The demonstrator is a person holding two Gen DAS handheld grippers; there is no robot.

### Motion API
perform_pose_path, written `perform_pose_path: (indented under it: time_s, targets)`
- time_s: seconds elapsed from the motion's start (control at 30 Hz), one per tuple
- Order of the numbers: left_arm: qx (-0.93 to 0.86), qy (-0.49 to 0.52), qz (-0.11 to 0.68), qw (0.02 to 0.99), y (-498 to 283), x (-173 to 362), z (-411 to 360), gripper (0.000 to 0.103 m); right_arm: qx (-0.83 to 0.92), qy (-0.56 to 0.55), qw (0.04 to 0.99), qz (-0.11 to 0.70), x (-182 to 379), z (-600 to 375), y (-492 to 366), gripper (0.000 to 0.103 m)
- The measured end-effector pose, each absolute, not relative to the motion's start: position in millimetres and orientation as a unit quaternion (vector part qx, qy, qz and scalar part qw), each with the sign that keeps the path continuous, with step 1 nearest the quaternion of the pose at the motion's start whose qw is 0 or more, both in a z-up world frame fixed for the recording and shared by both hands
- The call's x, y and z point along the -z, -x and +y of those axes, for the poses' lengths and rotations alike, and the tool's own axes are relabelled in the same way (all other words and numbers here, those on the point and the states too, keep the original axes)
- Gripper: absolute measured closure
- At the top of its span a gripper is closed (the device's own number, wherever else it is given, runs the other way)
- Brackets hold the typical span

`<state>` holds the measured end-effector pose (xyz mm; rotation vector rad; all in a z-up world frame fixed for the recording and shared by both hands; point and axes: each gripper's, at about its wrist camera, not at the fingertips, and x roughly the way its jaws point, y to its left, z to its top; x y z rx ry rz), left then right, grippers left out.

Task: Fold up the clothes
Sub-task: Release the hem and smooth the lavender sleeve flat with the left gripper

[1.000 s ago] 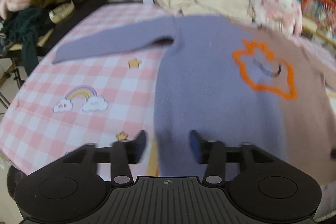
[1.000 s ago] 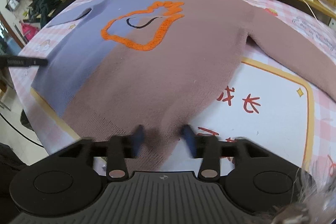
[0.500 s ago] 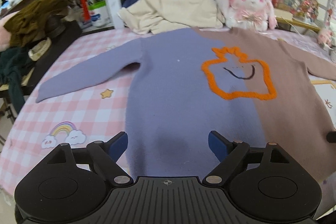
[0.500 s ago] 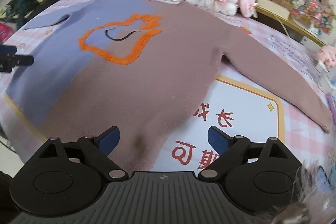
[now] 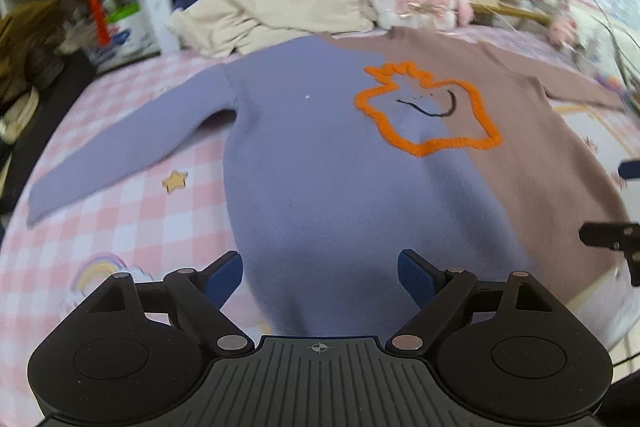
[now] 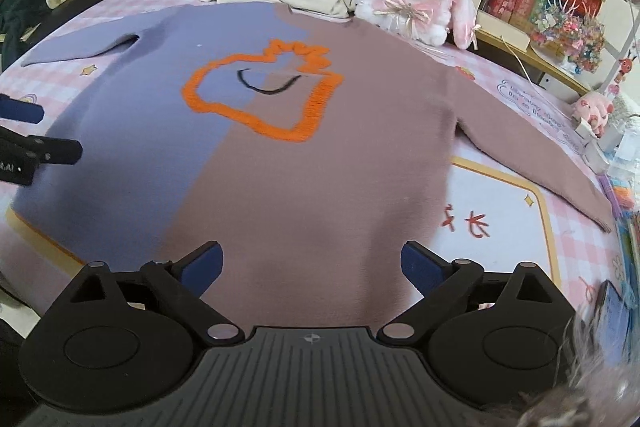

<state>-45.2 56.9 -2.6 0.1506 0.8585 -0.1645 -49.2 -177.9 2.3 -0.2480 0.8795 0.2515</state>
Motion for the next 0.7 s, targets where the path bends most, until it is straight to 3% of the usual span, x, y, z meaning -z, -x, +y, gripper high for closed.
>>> perform_pose_path:
  time_s: [0.23, 0.7]
  targets:
    - [0.099, -0.091, 0.398, 0.907, 47.8, 4.1, 85.3, 0.012, -0.111, 0.121, 0.893, 0.419, -1.5, -139.2, 62.5, 0.006]
    - [-0.003, -0.018, 0.396, 0.918, 41.4, 6.1, 175.0, 0.011, -0.147, 0.124, 0.899, 0.394, -5.5, -84.1, 60.4, 0.006]
